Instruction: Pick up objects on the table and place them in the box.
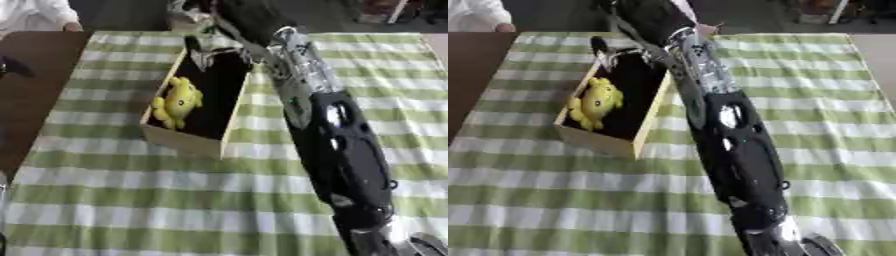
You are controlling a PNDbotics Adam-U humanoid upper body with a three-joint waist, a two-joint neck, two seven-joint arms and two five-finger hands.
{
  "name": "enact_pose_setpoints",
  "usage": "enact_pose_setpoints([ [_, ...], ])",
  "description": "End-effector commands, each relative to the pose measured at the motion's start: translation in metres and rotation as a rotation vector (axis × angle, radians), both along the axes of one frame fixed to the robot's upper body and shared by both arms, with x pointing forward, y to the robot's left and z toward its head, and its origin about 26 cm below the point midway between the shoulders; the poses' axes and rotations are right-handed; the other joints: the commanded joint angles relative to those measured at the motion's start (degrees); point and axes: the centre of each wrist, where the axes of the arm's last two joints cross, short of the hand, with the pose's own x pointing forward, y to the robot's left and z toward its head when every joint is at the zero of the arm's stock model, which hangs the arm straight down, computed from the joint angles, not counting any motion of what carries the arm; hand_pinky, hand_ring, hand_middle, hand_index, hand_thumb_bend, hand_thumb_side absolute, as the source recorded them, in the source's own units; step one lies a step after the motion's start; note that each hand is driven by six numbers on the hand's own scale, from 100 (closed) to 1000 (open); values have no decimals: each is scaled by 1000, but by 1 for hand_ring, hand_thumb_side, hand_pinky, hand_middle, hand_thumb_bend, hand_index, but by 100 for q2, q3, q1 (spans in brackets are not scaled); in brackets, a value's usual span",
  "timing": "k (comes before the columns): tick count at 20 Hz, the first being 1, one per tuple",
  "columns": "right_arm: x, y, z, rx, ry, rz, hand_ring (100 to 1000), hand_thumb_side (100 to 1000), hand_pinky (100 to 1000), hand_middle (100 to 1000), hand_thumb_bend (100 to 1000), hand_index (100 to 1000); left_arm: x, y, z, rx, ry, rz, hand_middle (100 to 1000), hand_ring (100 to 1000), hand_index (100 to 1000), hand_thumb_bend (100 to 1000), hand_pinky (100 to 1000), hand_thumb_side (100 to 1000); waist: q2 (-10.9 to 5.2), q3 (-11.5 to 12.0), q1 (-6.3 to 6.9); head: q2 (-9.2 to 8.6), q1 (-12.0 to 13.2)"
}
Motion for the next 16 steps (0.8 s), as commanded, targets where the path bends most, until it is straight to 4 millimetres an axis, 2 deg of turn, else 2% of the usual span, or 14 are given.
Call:
enact_pose_setpoints([
  [1, -12, -25, 33, 108, -68, 8, 769, 585, 727, 798, 100, 832, -2, 0, 8, 7, -34, 3, 869, 993, 693, 100, 464, 738, -139, -11, 35, 46, 45],
  [4, -18, -49, 44, 158, -104, -25, 771, 596, 730, 799, 100, 832, -2, 1, 8, 8, -34, 8, 869, 993, 694, 100, 465, 737, -158, -39, 34, 57, 57],
  [13, -31, -123, 62, 241, -183, -127, 782, 633, 744, 811, 100, 840, -3, 4, 8, 17, -34, 23, 868, 991, 694, 100, 465, 732, -207, -144, 29, 103, 155],
  [16, -33, -154, 61, 285, -174, -168, 779, 744, 730, 821, 100, 845, -3, 5, 8, 18, -34, 31, 868, 991, 694, 100, 466, 732, -215, -191, 24, 114, 201],
])
